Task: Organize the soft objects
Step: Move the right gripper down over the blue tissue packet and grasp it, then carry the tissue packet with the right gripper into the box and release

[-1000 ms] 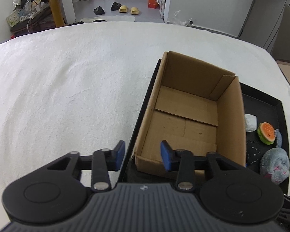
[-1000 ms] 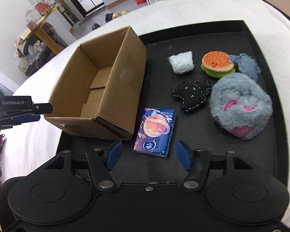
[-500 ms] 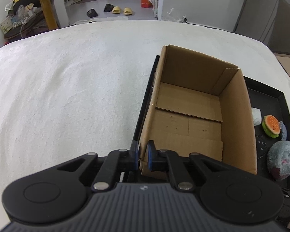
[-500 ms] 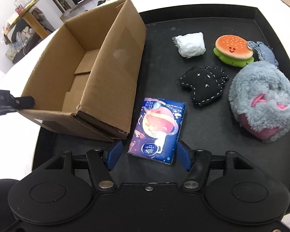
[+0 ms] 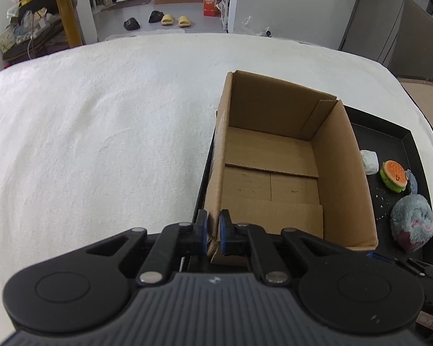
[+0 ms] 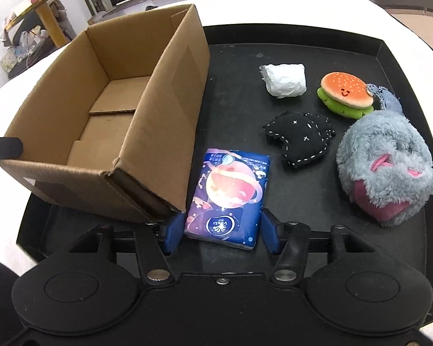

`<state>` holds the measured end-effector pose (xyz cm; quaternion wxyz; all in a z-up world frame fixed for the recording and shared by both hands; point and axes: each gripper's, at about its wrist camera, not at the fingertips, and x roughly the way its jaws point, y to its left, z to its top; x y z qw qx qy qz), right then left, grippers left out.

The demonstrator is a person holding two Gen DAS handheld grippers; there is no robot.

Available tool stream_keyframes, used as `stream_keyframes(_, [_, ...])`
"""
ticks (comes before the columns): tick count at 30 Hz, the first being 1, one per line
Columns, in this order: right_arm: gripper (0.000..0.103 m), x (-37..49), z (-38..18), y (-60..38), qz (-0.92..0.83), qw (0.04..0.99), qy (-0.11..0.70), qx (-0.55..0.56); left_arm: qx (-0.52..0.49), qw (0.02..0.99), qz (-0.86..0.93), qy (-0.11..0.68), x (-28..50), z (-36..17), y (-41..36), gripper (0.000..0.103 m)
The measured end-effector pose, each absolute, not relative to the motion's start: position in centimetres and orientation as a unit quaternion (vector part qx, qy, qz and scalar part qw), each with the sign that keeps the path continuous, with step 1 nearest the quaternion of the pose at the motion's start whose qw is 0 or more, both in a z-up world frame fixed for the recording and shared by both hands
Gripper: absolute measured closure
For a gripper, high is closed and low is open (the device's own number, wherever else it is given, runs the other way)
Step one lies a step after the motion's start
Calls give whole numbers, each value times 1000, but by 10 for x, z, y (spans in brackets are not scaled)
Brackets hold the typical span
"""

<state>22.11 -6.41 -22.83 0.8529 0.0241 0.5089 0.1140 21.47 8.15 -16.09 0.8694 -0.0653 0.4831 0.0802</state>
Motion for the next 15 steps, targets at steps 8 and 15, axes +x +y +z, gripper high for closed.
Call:
stream_keyframes(8, [51,207,-225,-95,91,852,514,45,-59,870,64,486,210,-154,78,96])
stream_keyframes(15, [51,201,-206,-115,88,862,495,69,-61,871,52,485,204,-150,75,96])
